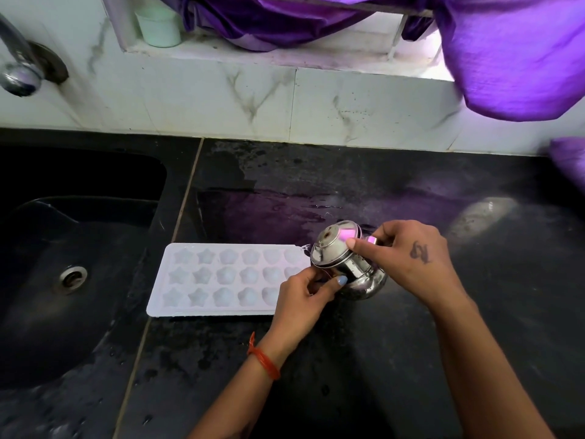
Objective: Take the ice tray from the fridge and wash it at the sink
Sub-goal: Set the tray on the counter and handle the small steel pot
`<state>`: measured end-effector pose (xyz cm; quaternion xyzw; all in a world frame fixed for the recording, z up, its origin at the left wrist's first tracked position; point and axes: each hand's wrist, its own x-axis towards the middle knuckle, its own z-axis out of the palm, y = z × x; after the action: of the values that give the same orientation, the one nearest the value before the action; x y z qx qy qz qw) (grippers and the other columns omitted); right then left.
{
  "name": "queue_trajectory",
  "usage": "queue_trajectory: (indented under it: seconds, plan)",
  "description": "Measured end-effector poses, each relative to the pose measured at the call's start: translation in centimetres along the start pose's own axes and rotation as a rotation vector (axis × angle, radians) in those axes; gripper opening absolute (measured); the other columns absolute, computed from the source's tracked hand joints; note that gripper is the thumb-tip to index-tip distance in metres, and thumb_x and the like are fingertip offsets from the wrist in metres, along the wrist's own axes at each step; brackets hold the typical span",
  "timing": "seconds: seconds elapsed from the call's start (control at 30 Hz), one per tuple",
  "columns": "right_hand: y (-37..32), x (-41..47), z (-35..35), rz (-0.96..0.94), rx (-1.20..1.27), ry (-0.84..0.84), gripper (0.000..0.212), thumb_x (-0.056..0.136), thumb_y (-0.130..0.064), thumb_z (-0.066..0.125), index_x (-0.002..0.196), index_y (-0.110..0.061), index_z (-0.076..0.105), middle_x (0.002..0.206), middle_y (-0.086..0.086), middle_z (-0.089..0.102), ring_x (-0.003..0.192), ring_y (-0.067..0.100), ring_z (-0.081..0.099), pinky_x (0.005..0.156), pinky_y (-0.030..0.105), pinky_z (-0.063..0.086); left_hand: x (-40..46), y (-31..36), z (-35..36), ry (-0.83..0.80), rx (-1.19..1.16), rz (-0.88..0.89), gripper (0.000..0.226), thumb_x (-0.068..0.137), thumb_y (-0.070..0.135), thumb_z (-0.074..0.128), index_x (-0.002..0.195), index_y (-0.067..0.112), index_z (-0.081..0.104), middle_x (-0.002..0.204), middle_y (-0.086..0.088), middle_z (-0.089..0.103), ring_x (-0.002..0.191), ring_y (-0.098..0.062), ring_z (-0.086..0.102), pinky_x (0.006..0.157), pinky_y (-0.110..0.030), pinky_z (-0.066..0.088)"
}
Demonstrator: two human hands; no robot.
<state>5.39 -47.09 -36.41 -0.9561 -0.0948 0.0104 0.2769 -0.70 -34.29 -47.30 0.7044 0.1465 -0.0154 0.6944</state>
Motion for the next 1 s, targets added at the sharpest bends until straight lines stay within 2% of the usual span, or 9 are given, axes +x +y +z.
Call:
queue_trajectory:
  seconds: [0.23, 0.37, 0.53, 0.63, 0.7, 0.77, 0.9, 1.0]
  plan:
    - [0.9, 0.3, 0.0, 0.005, 0.072, -0.042, 0.045, 0.076, -0.054, 0.068, 0.068, -0.009, 0.069, 0.063, 0.006, 0.069, 0.070, 0.018, 0.065, 0.069, 0.031, 0.048, -0.3, 0.4, 0.4, 0.042, 0.011, -0.003, 0.035, 0.069, 0.048, 0.070, 0.093, 0.023, 0.072, 0.089, 0.005, 0.075, 0.085, -0.015, 0.071, 0.086, -0.046, 0.054]
    - [1.6, 0.5, 0.2, 0.031, 0.167, -0.059, 0.041, 0.074, -0.053, 0.070, 0.066, -0.013, 0.069, 0.062, 0.002, 0.069, 0.069, 0.016, 0.064, 0.068, 0.032, 0.049, -0.3, 0.7, 0.3, 0.099, 0.076, 0.018, 0.011, 0.078, 0.036, 0.074, 0.087, 0.029, 0.071, 0.080, 0.007, 0.075, 0.076, -0.009, 0.070, 0.082, -0.039, 0.055]
    - [2.6, 0.5, 0.6, 0.086, 0.370, -0.073, 0.032, 0.069, -0.048, 0.076, 0.057, -0.019, 0.067, 0.058, 0.001, 0.068, 0.067, 0.019, 0.066, 0.075, 0.048, 0.055, -0.4, 1.3, 0.2, 0.175, 0.140, 0.061, 0.023, 0.072, 0.044, 0.074, 0.090, 0.031, 0.071, 0.085, 0.009, 0.075, 0.081, -0.003, 0.069, 0.083, -0.029, 0.054]
    - [2.5, 0.3, 0.9, 0.072, 0.448, -0.086, 0.032, 0.060, -0.059, 0.074, 0.062, -0.027, 0.069, 0.059, 0.000, 0.069, 0.069, 0.020, 0.068, 0.076, 0.050, 0.055, -0.7, 1.8, -0.3, 0.200, 0.159, 0.093, 0.020, 0.075, 0.041, 0.075, 0.094, 0.040, 0.068, 0.091, 0.014, 0.074, 0.085, 0.002, 0.067, 0.083, -0.023, 0.053]
    - [2.1, 0.3, 1.1, 0.070, 0.489, -0.085, 0.039, 0.053, -0.065, 0.070, 0.064, -0.028, 0.070, 0.060, 0.000, 0.070, 0.072, 0.021, 0.069, 0.077, 0.050, 0.055, -1.0, 2.1, -0.9, 0.217, 0.157, 0.105, 0.025, 0.078, 0.036, 0.074, 0.102, 0.033, 0.069, 0.095, 0.014, 0.073, 0.089, 0.002, 0.067, 0.084, -0.022, 0.051]
    - [1.4, 0.3, 1.5, 0.060, 0.517, -0.089, 0.039, 0.053, -0.065, 0.070, 0.064, -0.028, 0.070, 0.061, 0.001, 0.070, 0.071, 0.021, 0.069, 0.077, 0.050, 0.055, -1.5, 2.4, -1.7, 0.242, 0.146, 0.109, 0.027, 0.078, 0.033, 0.075, 0.104, 0.029, 0.070, 0.094, 0.014, 0.073, 0.088, 0.003, 0.067, 0.083, -0.022, 0.052]
    - [-0.3, 0.1, 2.4, 0.034, 0.536, -0.114, 0.033, 0.058, -0.058, 0.076, 0.062, -0.025, 0.070, 0.061, 0.003, 0.070, 0.068, 0.022, 0.069, 0.074, 0.049, 0.057, -2.3, 2.7, -3.6, 0.279, 0.129, 0.111, 0.027, 0.077, 0.031, 0.076, 0.103, 0.029, 0.070, 0.094, 0.014, 0.073, 0.087, 0.002, 0.067, 0.084, -0.028, 0.054]
    - [-1.9, 0.0, 3.3, 0.019, 0.529, -0.127, 0.035, 0.058, -0.059, 0.075, 0.063, -0.025, 0.070, 0.061, 0.002, 0.070, 0.070, 0.022, 0.069, 0.075, 0.050, 0.056, -2.9, 2.7, -5.4, 0.304, 0.123, 0.115, 0.027, 0.077, 0.030, 0.076, 0.103, 0.029, 0.070, 0.094, 0.013, 0.074, 0.087, 0.000, 0.068, 0.084, -0.031, 0.054]
